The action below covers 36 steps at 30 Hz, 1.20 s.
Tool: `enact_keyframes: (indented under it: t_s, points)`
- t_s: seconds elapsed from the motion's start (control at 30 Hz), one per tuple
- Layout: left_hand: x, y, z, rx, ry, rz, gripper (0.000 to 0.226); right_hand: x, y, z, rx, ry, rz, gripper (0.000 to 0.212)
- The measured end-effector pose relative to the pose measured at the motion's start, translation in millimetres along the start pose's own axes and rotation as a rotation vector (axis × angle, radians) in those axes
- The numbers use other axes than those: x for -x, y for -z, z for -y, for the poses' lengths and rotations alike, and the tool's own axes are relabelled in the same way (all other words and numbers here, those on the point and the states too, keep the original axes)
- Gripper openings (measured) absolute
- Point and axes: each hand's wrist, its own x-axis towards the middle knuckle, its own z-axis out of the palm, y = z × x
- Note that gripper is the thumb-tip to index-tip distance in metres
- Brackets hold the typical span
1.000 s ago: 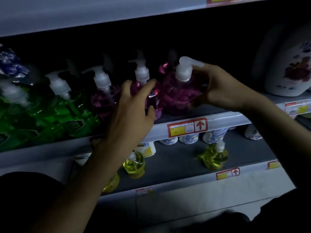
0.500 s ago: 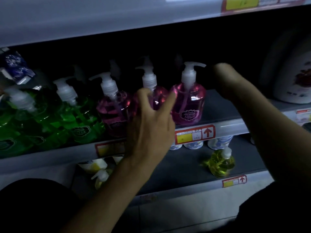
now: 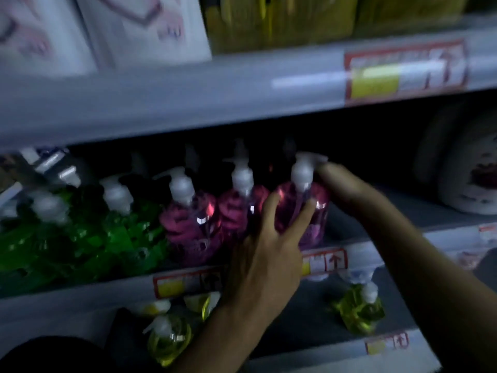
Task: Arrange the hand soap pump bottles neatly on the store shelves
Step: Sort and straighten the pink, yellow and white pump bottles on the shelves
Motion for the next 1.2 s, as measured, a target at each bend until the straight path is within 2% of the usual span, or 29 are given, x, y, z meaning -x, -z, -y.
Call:
enact_keyframes:
  t_s: [0.07,0.17,0.23,0.33,0.37,0.47,0.5,0.57,0.63,0.77,0.9,1.0,1.2]
  points:
    - [0.9,1.7,0.8,0.037,0.018,-0.030,0.072,9.3,11.6,5.0,0.303,-0.005,-0.124,0.024]
    - [-14.0,36.8,-6.2,0.190,-0.128,-0.301,0.052,40.6,36.4,29.9,0.796,-0.011,-0.026,0.038]
    - [-28.8,73.1,-15.6,0.109,-0.261,-0.509,0.035,71.6,51.5,58.3,0.856,0.139,-0.010,0.041]
    - [-50.8,136.4,-35.5,0.062,-0.275,-0.724,0.025,119.2,77.6,112.4,0.795,0.377,-0.186,0.030]
    - [-61.7,154.5,-40.5,0.055,-0.245,-0.710,0.024,132.4,81.9,127.3,0.761,0.466,-0.255,0.033]
    - [-101.6,194.4,-50.1,-0.044,-0.079,-0.490,0.034,138.7,86.9,155.3,0.671,0.704,-0.545,0.057]
    - [-116.1,199.4,-48.3,-0.084,-0.025,-0.438,0.041,131.3,83.2,164.2,0.737,0.714,-0.626,0.065]
    - [-143.3,202.3,-46.6,-0.173,0.055,-0.308,0.056,111.4,67.1,179.5,0.976,0.648,-0.680,0.079]
    - [-166.6,200.8,-46.3,-0.222,0.123,-0.173,0.060,89.7,50.4,188.1,1.158,0.588,-0.648,0.083]
    - [-197.3,201.1,-45.5,-0.303,0.279,0.006,0.066,65.0,28.1,198.7,1.180,0.473,-0.584,0.081]
    - [-201.0,196.9,-42.0,-0.304,0.308,-0.021,0.053,50.6,16.8,198.3,1.195,0.412,-0.565,0.080]
    - [-196.5,195.5,-40.2,-0.252,0.285,-0.068,0.046,39.9,25.4,193.7,1.190,0.433,-0.571,0.074]
    - [-194.3,198.5,-42.0,-0.226,0.271,-0.067,0.049,30.3,60.7,194.3,1.118,0.554,-0.340,0.074]
